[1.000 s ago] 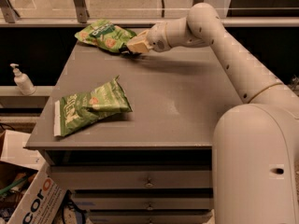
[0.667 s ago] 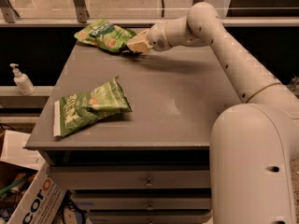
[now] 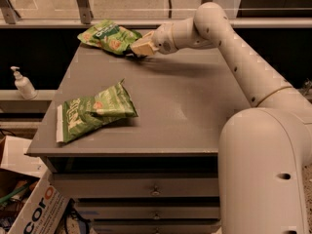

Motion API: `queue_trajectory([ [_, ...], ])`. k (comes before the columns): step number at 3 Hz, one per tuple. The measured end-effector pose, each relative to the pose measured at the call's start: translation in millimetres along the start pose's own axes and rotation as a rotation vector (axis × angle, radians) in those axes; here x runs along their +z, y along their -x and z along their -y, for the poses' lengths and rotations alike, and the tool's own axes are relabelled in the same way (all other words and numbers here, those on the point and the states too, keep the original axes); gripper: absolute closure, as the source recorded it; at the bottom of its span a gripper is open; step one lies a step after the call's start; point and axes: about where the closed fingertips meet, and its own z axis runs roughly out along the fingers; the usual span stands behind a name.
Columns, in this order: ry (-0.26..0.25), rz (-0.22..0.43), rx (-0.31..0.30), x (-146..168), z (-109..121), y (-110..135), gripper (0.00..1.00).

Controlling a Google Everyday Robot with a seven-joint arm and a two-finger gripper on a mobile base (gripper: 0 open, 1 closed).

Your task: Move rxbar chocolate near green rice chip bag

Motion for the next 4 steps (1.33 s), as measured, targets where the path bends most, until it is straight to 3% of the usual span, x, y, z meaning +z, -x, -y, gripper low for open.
queue_trajectory([
  [1,0.005,0.002,0.007,1,-7,3,0.12],
  [2,-0.01,0.011,0.014,-12,-12,4,0.0],
  [4,-0.129,0.025,0.028,-105,12,-15,0.0],
])
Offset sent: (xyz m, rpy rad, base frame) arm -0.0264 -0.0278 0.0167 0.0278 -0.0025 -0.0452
